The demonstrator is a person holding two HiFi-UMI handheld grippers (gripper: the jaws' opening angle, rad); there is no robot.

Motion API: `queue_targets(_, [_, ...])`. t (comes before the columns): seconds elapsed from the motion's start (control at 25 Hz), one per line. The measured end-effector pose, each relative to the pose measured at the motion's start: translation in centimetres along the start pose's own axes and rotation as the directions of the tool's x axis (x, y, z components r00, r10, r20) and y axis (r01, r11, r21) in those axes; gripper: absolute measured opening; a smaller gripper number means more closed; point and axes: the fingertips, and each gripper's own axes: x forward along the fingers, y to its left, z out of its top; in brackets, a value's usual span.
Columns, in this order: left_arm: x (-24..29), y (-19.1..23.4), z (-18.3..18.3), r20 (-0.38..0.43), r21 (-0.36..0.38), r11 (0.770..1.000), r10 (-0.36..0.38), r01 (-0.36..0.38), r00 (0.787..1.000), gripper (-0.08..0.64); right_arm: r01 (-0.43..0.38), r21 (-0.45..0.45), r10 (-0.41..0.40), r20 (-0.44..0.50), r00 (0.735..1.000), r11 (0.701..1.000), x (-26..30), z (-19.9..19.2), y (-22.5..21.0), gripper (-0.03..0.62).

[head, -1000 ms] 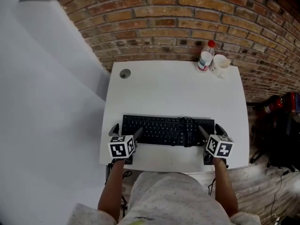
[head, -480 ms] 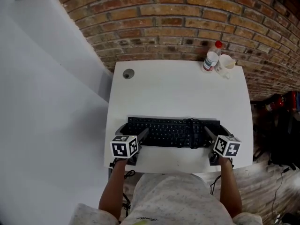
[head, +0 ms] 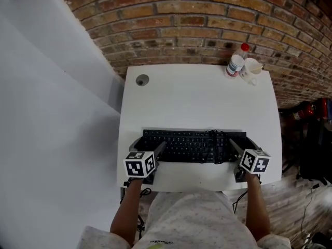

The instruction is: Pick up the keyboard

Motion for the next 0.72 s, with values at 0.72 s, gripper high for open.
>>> queue_targets(0.72, [-2.8, -2.2, 2.0, 0.214, -0.037, 0.998, 0.048, -0.041, 0.976, 0.407, -0.046, -0.056, 0.054, 0.143, 0.988, 0.997, -2.7, 3.9, 0.3, 0.371])
